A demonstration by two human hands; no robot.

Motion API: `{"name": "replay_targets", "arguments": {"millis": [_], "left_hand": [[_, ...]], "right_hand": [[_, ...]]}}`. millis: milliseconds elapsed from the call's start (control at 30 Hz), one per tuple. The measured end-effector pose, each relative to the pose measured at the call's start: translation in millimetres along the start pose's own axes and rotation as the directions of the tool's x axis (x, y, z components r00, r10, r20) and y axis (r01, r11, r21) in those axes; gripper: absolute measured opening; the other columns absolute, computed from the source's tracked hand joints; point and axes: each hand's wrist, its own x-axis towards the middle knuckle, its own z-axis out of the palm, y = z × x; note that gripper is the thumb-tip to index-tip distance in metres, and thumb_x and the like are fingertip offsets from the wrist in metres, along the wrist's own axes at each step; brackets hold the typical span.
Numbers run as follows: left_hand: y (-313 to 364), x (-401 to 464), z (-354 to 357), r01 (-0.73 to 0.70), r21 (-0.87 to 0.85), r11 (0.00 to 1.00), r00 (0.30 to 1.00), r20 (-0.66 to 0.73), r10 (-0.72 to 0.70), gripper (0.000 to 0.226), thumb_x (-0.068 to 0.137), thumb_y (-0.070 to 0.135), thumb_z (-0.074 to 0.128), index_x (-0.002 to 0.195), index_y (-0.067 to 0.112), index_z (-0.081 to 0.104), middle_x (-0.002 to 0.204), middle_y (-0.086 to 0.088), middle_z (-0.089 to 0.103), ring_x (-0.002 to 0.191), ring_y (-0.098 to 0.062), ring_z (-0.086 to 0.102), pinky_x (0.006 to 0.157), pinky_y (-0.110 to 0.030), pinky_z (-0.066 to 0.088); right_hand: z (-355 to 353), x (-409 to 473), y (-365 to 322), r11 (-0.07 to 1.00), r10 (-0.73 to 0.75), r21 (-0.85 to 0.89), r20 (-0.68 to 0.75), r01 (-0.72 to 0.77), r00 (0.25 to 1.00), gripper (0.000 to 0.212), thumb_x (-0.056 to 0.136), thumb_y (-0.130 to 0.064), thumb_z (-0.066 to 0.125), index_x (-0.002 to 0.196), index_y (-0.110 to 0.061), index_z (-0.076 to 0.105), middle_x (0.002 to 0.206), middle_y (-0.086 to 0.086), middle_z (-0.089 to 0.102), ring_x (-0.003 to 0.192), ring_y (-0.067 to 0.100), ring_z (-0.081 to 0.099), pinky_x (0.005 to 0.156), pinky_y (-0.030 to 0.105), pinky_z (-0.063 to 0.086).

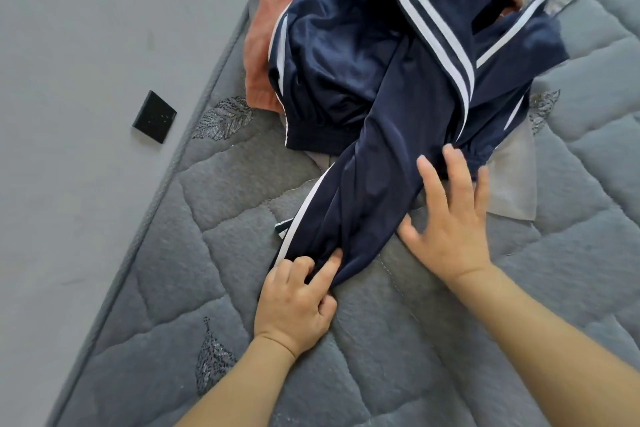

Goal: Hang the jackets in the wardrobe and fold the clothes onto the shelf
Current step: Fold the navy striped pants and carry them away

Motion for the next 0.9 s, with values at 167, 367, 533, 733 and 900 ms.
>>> {"name": "replay_targets", "arguments": {"millis": [167,367,533,733,900], "left_hand": [[-2.7,1.1,2.1,-0.016,0.025,1.000,0.999,-0.028,0.017,0.055,0.076,0.028,0.053,0.128,0.023,0.067,0.089,-0.007,0.057,0.071,-0.027,0.050,0.068,-0.038,0.049],[-5.0,1.6,4.1,-0.033,0.009,0.999,0.998,-0.060,0.033,0.054,0.077,0.026,0.053,0.129,0.022,0.067,0.091,-0.007,0.056,0.071,-0.027,0.051,0.068,-0.039,0.049],[-5.9,0.7,5.7,-0.046,0.005,0.999,0.993,-0.112,0.046,0.052,0.079,0.025,0.051,0.128,0.022,0.067,0.091,-0.008,0.054,0.074,-0.028,0.050,0.069,-0.038,0.046],[4.2,-3.6,-6.1,-0.090,0.130,0.987,0.982,-0.153,0.110,0.043,0.081,0.023,0.048,0.115,0.014,0.074,0.091,-0.015,0.063,0.074,-0.036,0.057,0.065,-0.042,0.050],[54.8,-81.6,-18.6,-0.070,0.114,0.991,0.998,0.011,0.069,0.041,0.082,0.022,0.044,0.105,0.010,0.075,0.085,-0.016,0.063,0.068,-0.035,0.056,0.062,-0.043,0.051]], "right_hand": [[5.6,68.0,17.3,0.973,-0.150,-0.134,0.259,0.189,0.954,0.054,0.084,-0.033,0.048,0.135,-0.015,0.053,0.139,0.012,0.049,0.133,0.038,0.039,0.117,0.054,0.011],[-2.3,75.8,-4.5,0.959,-0.088,-0.225,0.351,0.175,0.932,0.049,0.076,-0.030,0.017,0.095,-0.009,0.057,0.090,0.011,0.057,0.090,0.034,0.051,0.087,0.044,0.029],[-21.8,29.6,-0.1,0.920,-0.011,-0.322,0.548,0.223,0.836,0.029,0.090,-0.040,0.041,0.097,-0.016,0.057,0.099,0.004,0.068,0.095,0.030,0.059,0.085,0.040,0.032],[-60.6,-63.5,-4.9,0.939,0.197,-0.341,0.643,0.047,0.740,0.030,0.096,-0.038,0.037,0.107,-0.022,0.061,0.102,0.001,0.070,0.094,0.026,0.066,0.070,0.032,0.033],[-100.6,-148.4,-31.6,0.910,0.410,-0.385,0.776,-0.155,0.479,0.038,0.097,-0.036,0.035,0.126,-0.024,0.058,0.128,0.001,0.062,0.115,0.026,0.059,0.082,0.034,0.039]]}}
